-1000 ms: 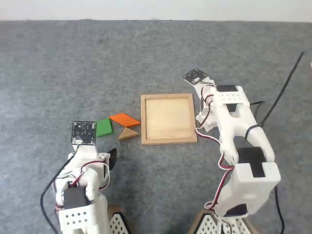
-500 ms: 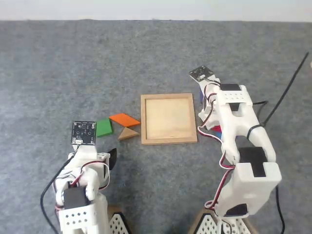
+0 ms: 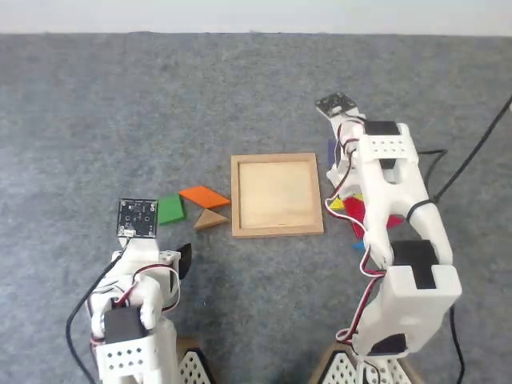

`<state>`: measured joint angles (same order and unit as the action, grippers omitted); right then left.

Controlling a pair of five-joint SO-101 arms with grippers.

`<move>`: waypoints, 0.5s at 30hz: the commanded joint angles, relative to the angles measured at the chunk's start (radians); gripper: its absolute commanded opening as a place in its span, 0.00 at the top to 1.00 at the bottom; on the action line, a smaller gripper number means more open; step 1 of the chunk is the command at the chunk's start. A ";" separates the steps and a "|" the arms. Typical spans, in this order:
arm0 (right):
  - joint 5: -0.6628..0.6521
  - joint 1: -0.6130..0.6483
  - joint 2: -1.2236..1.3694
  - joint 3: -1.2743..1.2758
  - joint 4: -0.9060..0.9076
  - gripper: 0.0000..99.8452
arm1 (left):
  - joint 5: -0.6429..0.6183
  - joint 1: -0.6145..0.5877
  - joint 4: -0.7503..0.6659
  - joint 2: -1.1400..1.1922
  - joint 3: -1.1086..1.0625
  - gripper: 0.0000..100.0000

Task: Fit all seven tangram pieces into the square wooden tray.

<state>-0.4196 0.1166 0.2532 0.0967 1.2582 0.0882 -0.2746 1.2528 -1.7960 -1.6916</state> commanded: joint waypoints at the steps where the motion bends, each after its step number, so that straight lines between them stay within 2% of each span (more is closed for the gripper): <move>1: -0.014 -0.019 -0.019 -0.080 0.068 0.88 | 0.009 -0.005 0.003 -0.011 0.007 0.73; 5: -0.169 -0.030 -0.128 -0.023 0.168 0.87 | 0.009 -0.005 0.003 -0.011 0.007 0.73; 7: -0.239 -0.030 -0.260 0.083 0.162 0.83 | 0.009 -0.005 0.003 -0.011 0.007 0.73; 11: -0.341 -0.004 -0.526 0.422 -0.022 0.70 | 0.009 -0.005 0.003 -0.011 0.007 0.73; 15: -0.359 0.044 -0.587 0.663 -0.206 0.61 | 0.009 -0.005 0.003 -0.011 0.007 0.73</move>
<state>-0.7511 0.1366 -0.2562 0.6229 1.1707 0.0882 -0.2746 1.2528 -1.7960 -1.6916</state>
